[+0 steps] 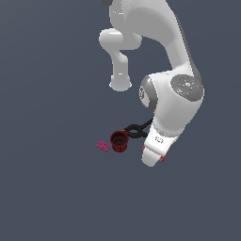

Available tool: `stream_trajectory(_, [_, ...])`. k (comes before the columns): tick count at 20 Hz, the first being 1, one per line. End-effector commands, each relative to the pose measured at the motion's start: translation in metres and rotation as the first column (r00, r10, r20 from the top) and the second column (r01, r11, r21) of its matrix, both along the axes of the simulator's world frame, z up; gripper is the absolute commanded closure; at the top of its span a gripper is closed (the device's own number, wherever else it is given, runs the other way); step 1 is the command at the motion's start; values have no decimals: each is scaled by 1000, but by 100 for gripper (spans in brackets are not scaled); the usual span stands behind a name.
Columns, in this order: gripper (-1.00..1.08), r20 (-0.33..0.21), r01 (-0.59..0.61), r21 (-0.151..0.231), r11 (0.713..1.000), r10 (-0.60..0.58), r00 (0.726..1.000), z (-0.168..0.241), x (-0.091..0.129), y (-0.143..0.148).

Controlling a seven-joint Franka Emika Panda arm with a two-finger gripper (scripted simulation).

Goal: Pick up a designated object from a clutter of objects.

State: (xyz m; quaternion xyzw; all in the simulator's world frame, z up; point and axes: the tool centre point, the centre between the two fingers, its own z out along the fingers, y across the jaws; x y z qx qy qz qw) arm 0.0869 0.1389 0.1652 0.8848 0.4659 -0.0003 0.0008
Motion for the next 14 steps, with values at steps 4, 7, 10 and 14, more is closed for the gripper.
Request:
stream_trajectory(4, [108, 0, -1, 1, 1000, 1, 1000, 62, -7, -29])
stream_trajectory(7, [108, 0, -1, 2, 1000, 1, 1000, 96, -11, -45])
stream_trajectory(10, [108, 0, -1, 3, 1000, 1, 1000, 129, -14, -60])
stream_trajectory(14, [108, 0, -1, 3, 1000, 1, 1000, 168, -17, -79])
